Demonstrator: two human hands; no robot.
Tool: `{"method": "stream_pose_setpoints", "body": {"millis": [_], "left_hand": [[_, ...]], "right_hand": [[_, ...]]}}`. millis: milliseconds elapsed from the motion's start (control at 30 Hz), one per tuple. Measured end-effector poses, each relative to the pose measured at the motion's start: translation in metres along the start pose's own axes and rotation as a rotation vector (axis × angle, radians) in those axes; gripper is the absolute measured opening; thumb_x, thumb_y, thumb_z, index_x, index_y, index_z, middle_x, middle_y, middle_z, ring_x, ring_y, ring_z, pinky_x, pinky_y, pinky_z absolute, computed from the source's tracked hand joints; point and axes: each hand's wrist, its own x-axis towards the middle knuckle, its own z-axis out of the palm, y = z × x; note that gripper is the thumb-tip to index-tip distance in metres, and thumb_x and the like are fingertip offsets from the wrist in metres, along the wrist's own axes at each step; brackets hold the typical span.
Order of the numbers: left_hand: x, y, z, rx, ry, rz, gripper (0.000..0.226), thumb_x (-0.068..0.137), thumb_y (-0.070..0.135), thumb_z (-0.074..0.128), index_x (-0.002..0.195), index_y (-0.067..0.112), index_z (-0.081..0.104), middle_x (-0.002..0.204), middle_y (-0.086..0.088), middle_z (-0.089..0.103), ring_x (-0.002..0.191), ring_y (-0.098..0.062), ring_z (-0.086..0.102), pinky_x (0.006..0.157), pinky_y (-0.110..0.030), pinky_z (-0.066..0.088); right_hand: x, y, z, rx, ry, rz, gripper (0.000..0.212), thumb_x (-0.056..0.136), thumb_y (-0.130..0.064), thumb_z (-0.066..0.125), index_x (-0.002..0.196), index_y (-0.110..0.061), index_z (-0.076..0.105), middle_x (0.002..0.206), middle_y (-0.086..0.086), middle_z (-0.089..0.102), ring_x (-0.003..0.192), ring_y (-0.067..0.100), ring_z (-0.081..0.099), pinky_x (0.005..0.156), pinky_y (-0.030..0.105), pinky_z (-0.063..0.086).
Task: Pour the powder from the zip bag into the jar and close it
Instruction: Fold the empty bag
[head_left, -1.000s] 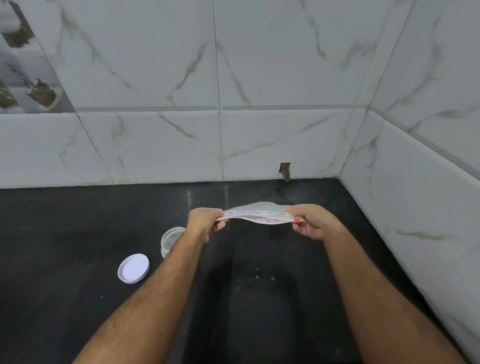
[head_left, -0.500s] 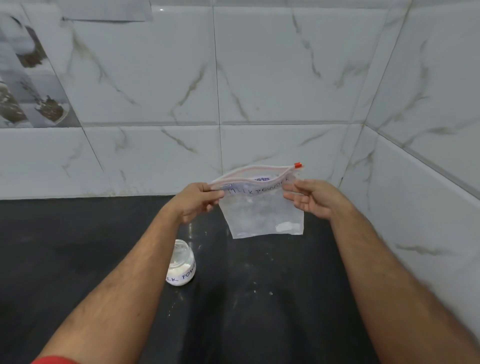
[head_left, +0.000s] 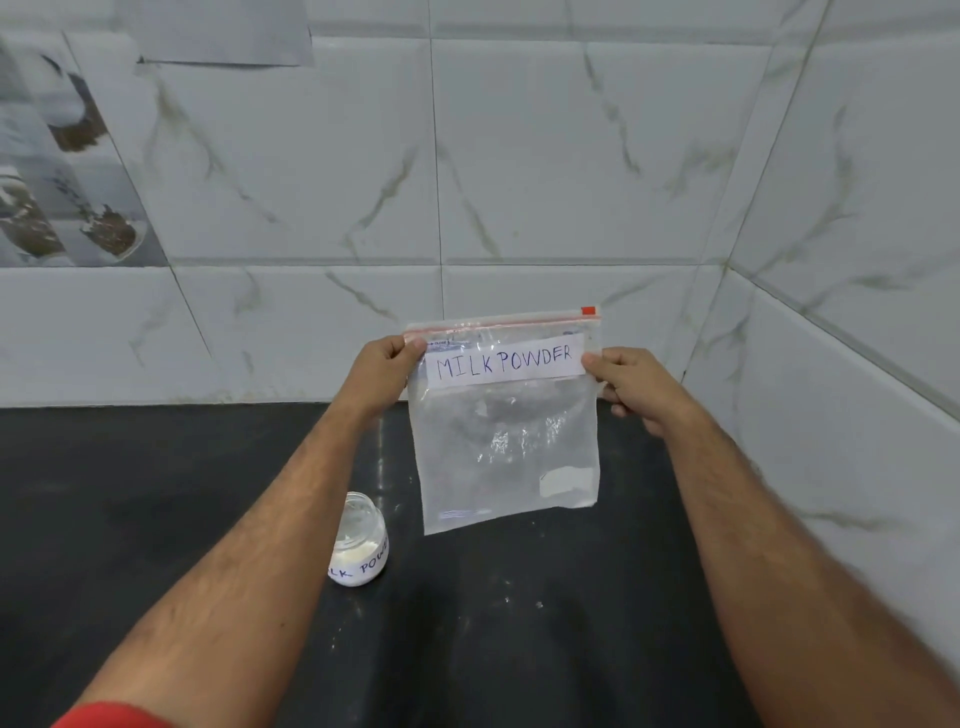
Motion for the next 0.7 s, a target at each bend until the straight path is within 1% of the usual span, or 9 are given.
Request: {"method": "stream_pose_setpoints", "body": {"millis": [100, 200, 233, 300, 400, 500, 567, 633, 700], "left_hand": [[-0.002, 0.000, 0.005, -0.070, -0.002, -0.028, 0.038, 0.101, 0.035, 0.050, 0.092, 0.004, 0.071, 0.086, -0.004, 0.071, 0.077, -0.018, 0.058, 0.073, -0.034, 0.044], [-0.007, 0.003, 0.008, -0.216, -0.055, -0.059, 0.037, 0.102, 0.042, 0.049, 0.095, 0.017, 0.075, 0.091, 0.003, 0.078, 0.078, -0.011, 0.069, 0.072, -0.027, 0.052], [-0.009, 0.003, 0.008, -0.281, -0.090, -0.078, 0.038, 0.100, 0.047, 0.049, 0.101, 0.019, 0.075, 0.097, 0.003, 0.079, 0.082, -0.010, 0.072, 0.073, -0.027, 0.055], [-0.013, -0.004, 0.011, -0.405, -0.176, -0.118, 0.045, 0.096, 0.051, 0.054, 0.118, 0.015, 0.069, 0.114, -0.004, 0.076, 0.100, -0.019, 0.073, 0.084, -0.037, 0.059], [-0.020, -0.016, 0.022, -0.440, -0.271, -0.127, 0.037, 0.093, 0.022, 0.067, 0.127, 0.009, 0.062, 0.121, -0.010, 0.073, 0.107, -0.027, 0.071, 0.091, -0.046, 0.058], [-0.022, -0.018, 0.034, -0.404, -0.228, -0.062, 0.031, 0.090, -0.002, 0.065, 0.115, 0.016, 0.069, 0.109, -0.005, 0.078, 0.094, -0.021, 0.075, 0.078, -0.035, 0.060], [-0.022, -0.016, 0.040, -0.409, -0.181, -0.039, 0.032, 0.088, -0.006, 0.064, 0.109, 0.017, 0.070, 0.101, -0.001, 0.079, 0.089, -0.018, 0.075, 0.074, -0.031, 0.059], [-0.021, -0.013, 0.045, -0.417, -0.143, -0.023, 0.032, 0.088, -0.007, 0.064, 0.109, 0.016, 0.070, 0.103, -0.003, 0.079, 0.091, -0.020, 0.075, 0.077, -0.032, 0.060], [-0.020, -0.010, 0.048, -0.440, -0.135, -0.008, 0.032, 0.088, -0.007, 0.064, 0.108, 0.017, 0.071, 0.103, -0.005, 0.079, 0.091, -0.022, 0.076, 0.076, -0.032, 0.061]], "right_hand": [[0.001, 0.004, 0.001, 0.075, -0.045, -0.006, 0.025, 0.101, -0.029, 0.056, 0.083, -0.014, 0.067, 0.052, -0.011, 0.057, 0.045, 0.006, 0.038, 0.038, 0.019, 0.031], [0.002, 0.007, 0.000, 0.181, -0.063, -0.041, 0.023, 0.102, -0.028, 0.056, 0.088, -0.016, 0.070, 0.054, -0.006, 0.060, 0.041, 0.006, 0.041, 0.036, 0.020, 0.034], [0.003, 0.008, -0.001, 0.205, -0.054, -0.051, 0.022, 0.102, -0.028, 0.056, 0.092, -0.016, 0.071, 0.055, -0.005, 0.062, 0.040, 0.006, 0.043, 0.036, 0.020, 0.037], [0.006, 0.009, -0.003, 0.238, -0.020, -0.073, 0.021, 0.102, -0.029, 0.056, 0.096, -0.016, 0.072, 0.058, -0.006, 0.067, 0.040, 0.005, 0.047, 0.036, 0.020, 0.040], [0.008, 0.012, -0.009, 0.233, 0.001, -0.094, 0.019, 0.103, -0.028, 0.055, 0.099, -0.018, 0.072, 0.066, -0.006, 0.073, 0.043, 0.005, 0.051, 0.038, 0.020, 0.043], [0.010, 0.015, -0.017, 0.153, -0.032, -0.128, 0.014, 0.101, -0.022, 0.059, 0.104, -0.019, 0.072, 0.070, -0.010, 0.074, 0.047, 0.005, 0.053, 0.040, 0.019, 0.044], [0.010, 0.018, -0.023, 0.099, -0.093, -0.147, 0.019, 0.095, -0.009, 0.066, 0.113, -0.014, 0.071, 0.076, -0.009, 0.076, 0.052, 0.004, 0.055, 0.042, 0.018, 0.043], [0.008, 0.021, -0.027, 0.046, -0.178, -0.138, 0.037, 0.087, 0.004, 0.070, 0.119, -0.016, 0.068, 0.088, -0.008, 0.079, 0.064, 0.003, 0.067, 0.048, 0.014, 0.046], [0.007, 0.026, -0.029, 0.008, -0.200, -0.134, 0.045, 0.083, 0.011, 0.070, 0.120, -0.015, 0.068, 0.096, -0.006, 0.080, 0.084, 0.006, 0.075, 0.065, 0.013, 0.054]]}}
